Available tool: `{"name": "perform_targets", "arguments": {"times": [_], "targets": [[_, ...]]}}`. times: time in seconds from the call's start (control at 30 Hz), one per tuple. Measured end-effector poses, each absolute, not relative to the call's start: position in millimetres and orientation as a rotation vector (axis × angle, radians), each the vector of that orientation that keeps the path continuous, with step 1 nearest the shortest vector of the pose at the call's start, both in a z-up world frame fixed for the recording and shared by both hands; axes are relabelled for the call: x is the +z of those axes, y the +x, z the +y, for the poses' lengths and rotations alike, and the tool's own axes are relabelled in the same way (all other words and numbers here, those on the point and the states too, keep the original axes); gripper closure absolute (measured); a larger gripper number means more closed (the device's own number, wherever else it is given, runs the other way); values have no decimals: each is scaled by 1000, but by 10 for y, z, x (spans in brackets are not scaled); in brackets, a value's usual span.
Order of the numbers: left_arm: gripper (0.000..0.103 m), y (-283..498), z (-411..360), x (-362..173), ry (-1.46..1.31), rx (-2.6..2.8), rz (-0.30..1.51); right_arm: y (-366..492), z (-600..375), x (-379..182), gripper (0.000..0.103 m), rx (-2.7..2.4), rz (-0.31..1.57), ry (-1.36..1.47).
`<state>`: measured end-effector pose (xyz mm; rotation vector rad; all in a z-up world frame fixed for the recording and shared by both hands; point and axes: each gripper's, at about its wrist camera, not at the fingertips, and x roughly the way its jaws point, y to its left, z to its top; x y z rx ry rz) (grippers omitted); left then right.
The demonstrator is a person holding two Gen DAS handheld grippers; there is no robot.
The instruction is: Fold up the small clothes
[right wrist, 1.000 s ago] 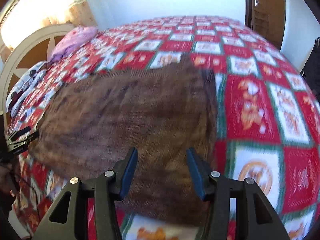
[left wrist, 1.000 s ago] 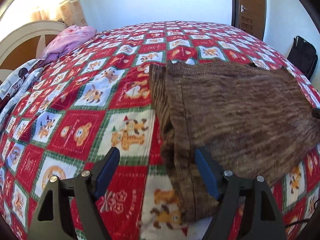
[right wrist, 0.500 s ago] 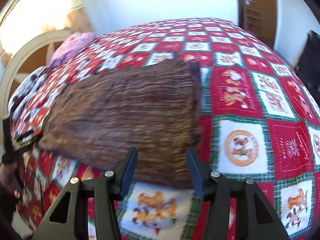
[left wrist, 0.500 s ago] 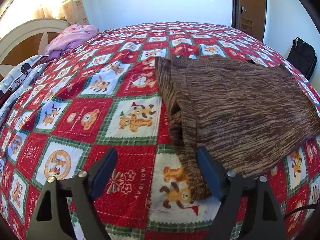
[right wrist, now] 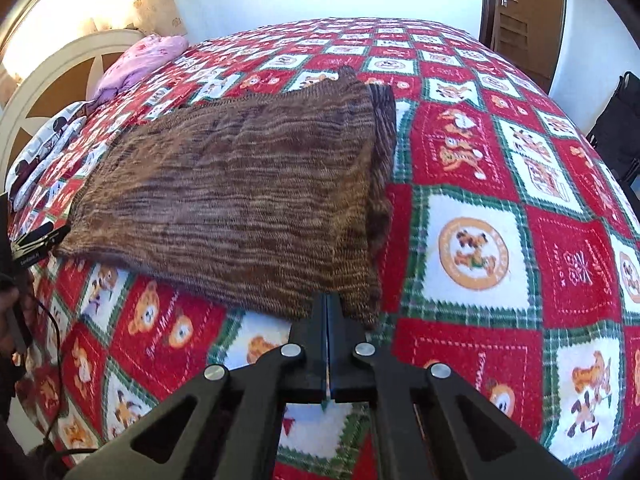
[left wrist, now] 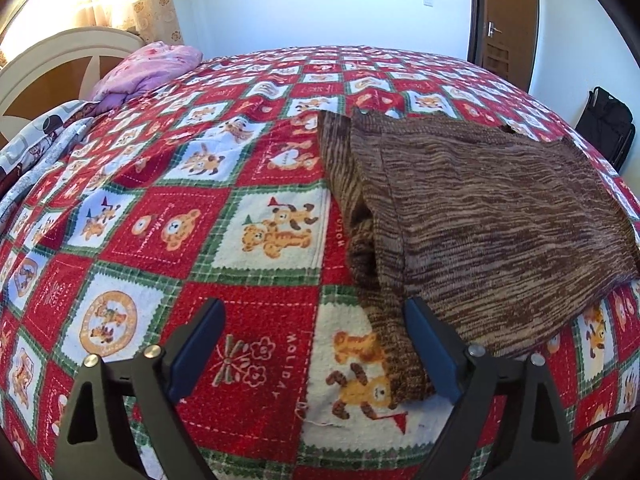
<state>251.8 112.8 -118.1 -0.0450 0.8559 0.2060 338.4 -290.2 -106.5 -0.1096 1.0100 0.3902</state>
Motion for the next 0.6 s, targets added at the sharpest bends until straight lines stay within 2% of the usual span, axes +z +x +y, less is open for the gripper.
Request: {"name": "perform_targets", "arguments": {"times": [0.13, 0.17, 0.2, 0.23, 0.27, 0.47, 0.6], "targets": [[9, 2517, 1101, -1139, -48, 204, 848, 3378, -2827, -934, 100, 408, 966, -80], [9, 2519, 1083, -1116, -44, 203, 843, 3390, -2792, -921, 89, 409, 960, -86], [9, 2516, 1075, -1103, -42, 202, 838, 3427, -2748, -905, 64, 417, 948, -85], [9, 2525, 1064, -1088, -43, 195, 836, 3454, -2722, -892, 53, 423, 934, -73], [9, 2538, 1052, -1076, -41, 196, 836, 3477, -2703, -886, 47, 428, 922, -61], [9, 2630, 984, -1145, 4, 214, 866, 3594, -2548, -1064, 47, 438, 993, -50], [2, 2613, 1014, -1170, -4, 220, 859, 3517, -2566, -1154, 46, 431, 1003, -81]]}}
